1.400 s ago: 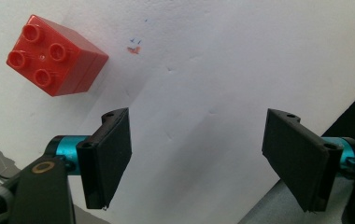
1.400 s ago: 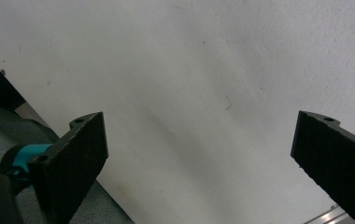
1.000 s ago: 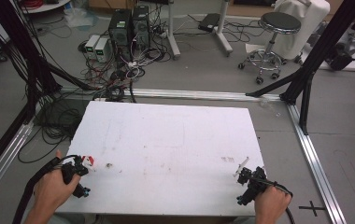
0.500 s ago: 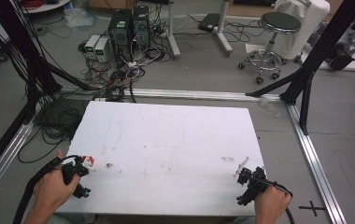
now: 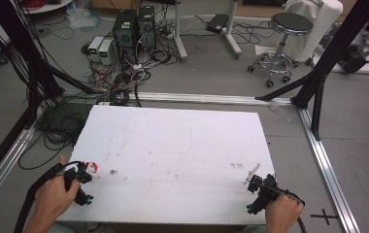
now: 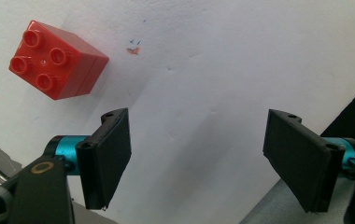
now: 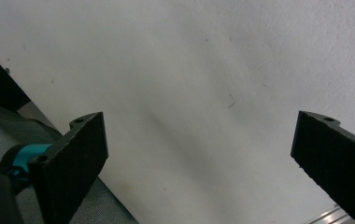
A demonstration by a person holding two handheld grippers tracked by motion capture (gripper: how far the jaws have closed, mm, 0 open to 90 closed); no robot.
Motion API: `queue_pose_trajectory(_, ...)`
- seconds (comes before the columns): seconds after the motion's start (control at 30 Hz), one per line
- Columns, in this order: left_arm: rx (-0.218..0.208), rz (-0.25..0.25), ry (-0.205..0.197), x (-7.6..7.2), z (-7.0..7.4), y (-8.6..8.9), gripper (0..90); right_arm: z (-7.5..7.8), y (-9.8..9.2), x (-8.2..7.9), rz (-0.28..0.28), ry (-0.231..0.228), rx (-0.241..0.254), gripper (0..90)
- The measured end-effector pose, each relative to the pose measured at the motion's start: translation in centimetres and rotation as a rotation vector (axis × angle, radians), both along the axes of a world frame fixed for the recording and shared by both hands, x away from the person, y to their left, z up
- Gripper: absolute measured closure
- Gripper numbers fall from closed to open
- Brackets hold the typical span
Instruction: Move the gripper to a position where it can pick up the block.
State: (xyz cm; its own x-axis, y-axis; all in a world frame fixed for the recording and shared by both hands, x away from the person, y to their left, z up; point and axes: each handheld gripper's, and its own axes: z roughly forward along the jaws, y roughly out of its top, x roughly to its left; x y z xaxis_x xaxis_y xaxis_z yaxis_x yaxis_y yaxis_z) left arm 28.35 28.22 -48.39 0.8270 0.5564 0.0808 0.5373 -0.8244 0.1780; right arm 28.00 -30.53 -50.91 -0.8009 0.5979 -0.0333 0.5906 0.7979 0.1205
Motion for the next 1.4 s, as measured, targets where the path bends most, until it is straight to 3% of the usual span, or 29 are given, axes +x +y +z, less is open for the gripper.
queue_pose_trajectory(0.37, -0.009, -0.006, -0.012, 0.7, 0.2, 0.3, 23.7, 0.0, 0.0, -0.1, 0.002, -0.002, 0.009, 3.1)
queue_pose_trajectory(0.53, 0.017, -0.05, -0.024, 1.4, 0.5, 0.4, 23.8, 0.0, 0.1, -0.1, 0.008, -0.002, 0.013, 3.1)
queue_pose_trajectory(0.7, 0.017, -0.084, -0.02, 1.9, 0.8, 0.6, 23.8, -0.1, 0.1, 0.0, 0.01, 0.003, 0.013, 3.1)
queue_pose_trajectory(0.8, 0.024, -0.135, -0.021, 2.3, 1.1, 1.0, 23.8, -0.1, 0.2, 0.0, 0.013, 0.003, 0.013, 3.1)
queue_pose_trajectory(1.17, 0.064, -0.246, -0.044, 3.4, 1.9, 1.7, 23.7, -0.2, 0.1, 0.1, 0.017, 0.004, 0.014, 3.1)
queue_pose_trajectory(1.33, 0.092, -0.326, -0.029, 4.2, 2.2, 2.1, 23.7, -0.3, 0.0, 0.1, 0.017, 0.008, 0.014, 3.1)
queue_pose_trajectory(1.4, 0.091, -0.333, -0.028, 4.3, 2.3, 2.1, 23.7, -0.2, 0.0, 0.1, 0.013, 0.01, 0.016, 3.1)
